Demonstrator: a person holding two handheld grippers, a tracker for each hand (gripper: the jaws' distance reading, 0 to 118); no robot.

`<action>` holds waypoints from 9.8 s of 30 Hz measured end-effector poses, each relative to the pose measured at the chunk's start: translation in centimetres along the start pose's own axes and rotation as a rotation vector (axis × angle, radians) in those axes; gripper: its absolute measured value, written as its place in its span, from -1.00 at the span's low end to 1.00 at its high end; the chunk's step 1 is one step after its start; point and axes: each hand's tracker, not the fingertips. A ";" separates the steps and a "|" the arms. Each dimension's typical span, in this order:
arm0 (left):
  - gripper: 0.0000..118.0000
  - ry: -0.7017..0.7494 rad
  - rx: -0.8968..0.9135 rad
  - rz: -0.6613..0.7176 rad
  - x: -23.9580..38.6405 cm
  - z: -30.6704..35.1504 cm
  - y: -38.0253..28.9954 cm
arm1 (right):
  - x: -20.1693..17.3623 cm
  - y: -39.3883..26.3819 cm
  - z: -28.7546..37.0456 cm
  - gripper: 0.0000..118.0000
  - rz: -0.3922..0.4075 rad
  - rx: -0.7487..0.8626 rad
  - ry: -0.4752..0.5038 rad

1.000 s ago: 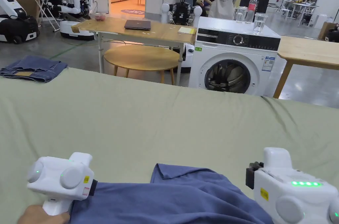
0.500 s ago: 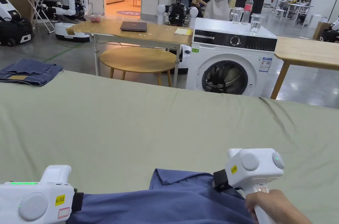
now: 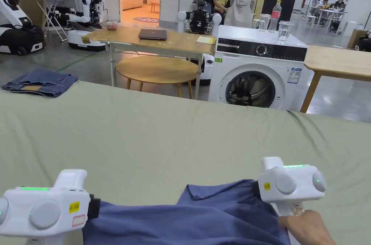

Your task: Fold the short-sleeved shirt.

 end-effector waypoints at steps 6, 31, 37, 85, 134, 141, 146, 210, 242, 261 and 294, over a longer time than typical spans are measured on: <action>-1.00 -0.027 0.121 0.032 -0.9 5.6 4.3 | 4.9 2.0 7.5 -1.00 -0.081 0.193 -0.079; -1.00 0.048 0.438 -0.157 3.3 18.4 28.0 | 10.7 14.3 31.3 -1.00 -0.124 0.651 -0.321; -1.00 0.047 0.505 -0.122 3.5 20.4 33.2 | 10.8 18.9 32.9 -1.00 -0.135 0.708 -0.324; -1.00 -0.009 0.237 -0.112 0.0 14.9 -5.6 | 4.5 -16.4 27.2 -1.00 -0.018 0.327 -0.305; -1.00 0.066 0.508 -0.179 8.8 13.1 -10.0 | -5.0 -19.6 23.8 -1.00 -0.144 0.595 -0.182; -1.00 0.049 0.219 -0.118 4.2 12.9 -10.3 | -4.7 -20.5 23.2 -1.00 -0.099 0.547 -0.159; -1.00 0.035 0.025 -0.013 -0.3 11.9 -11.4 | -3.7 -21.3 21.9 -1.00 -0.127 0.475 -0.129; -0.99 -0.028 0.014 -0.030 -2.4 7.8 -4.0 | 8.8 -18.4 20.6 -0.92 -0.256 0.072 -0.004; -0.25 -0.040 0.096 -0.035 1.1 -0.6 0.4 | 8.2 -10.9 12.2 -0.21 -0.166 0.338 -0.184; -1.00 0.051 0.169 -0.066 1.3 5.8 -3.6 | -1.3 -15.7 18.1 -1.00 -0.179 0.524 -0.162; -1.00 0.081 -0.341 -0.147 -0.3 -3.0 -3.8 | 7.2 -16.8 14.6 -0.64 -0.196 0.208 -0.187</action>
